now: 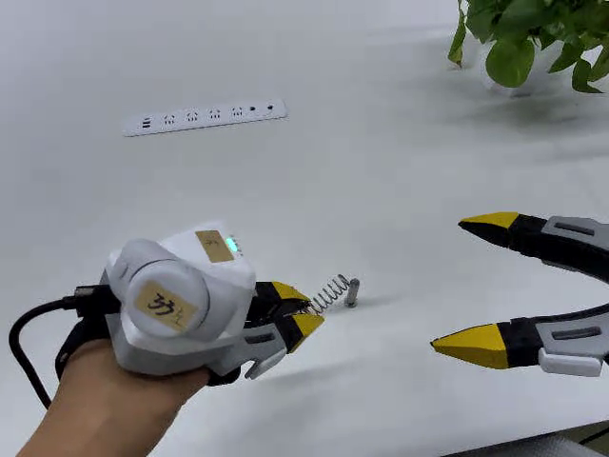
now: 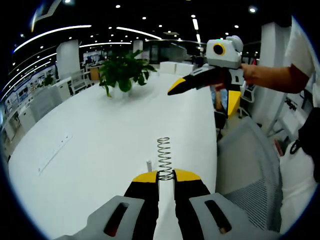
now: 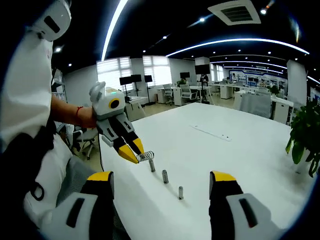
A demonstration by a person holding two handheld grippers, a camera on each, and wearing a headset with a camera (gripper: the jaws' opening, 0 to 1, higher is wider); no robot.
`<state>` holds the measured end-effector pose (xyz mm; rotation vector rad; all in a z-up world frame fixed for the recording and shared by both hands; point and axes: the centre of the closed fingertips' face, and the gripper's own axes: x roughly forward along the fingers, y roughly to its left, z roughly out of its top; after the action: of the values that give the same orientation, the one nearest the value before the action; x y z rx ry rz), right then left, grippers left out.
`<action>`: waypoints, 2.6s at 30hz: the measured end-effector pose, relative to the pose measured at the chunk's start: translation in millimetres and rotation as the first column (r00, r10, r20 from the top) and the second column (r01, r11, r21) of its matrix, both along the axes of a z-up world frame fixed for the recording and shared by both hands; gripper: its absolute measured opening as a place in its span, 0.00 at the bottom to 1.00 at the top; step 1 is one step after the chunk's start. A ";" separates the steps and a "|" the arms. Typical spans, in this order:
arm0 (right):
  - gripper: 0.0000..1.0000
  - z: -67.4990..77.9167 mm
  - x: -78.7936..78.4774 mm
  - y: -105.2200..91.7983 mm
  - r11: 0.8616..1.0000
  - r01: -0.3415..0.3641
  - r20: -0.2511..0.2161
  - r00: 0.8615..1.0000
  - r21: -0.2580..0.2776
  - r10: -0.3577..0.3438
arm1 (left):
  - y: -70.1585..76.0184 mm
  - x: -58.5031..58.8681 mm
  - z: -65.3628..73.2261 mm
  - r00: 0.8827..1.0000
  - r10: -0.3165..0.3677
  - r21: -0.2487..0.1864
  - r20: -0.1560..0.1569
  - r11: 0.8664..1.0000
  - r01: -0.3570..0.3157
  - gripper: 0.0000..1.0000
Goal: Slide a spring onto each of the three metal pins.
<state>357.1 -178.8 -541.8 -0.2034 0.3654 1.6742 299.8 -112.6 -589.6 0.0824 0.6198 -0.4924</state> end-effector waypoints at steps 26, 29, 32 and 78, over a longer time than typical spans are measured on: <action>0.30 60.7 -27.3 62.2 0.971 0.151 -0.386 0.920 0.187 -0.069 | -10.0 11.4 75.0 0.968 0.062 -0.176 0.245 0.984 -0.019 0.10; 0.28 66.9 -28.9 64.2 0.965 0.162 -0.425 0.903 0.204 -0.061 | -10.6 11.7 77.7 0.965 0.064 -0.185 0.254 0.983 -0.017 0.10; 0.24 68.2 -30.5 65.4 0.966 0.158 -0.431 0.901 0.204 -0.057 | -11.0 11.9 80.2 0.963 0.070 -0.199 0.261 0.980 -0.017 0.10; 0.11 65.2 -42.0 67.6 0.981 0.081 -0.332 0.943 0.174 -0.019 | -19.6 9.4 72.5 0.972 0.037 -0.238 0.232 0.971 0.019 0.15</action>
<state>315.1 -111.2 -476.5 0.2277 0.4561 1.6809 309.2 -132.2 -517.1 -0.0906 0.3254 -0.5363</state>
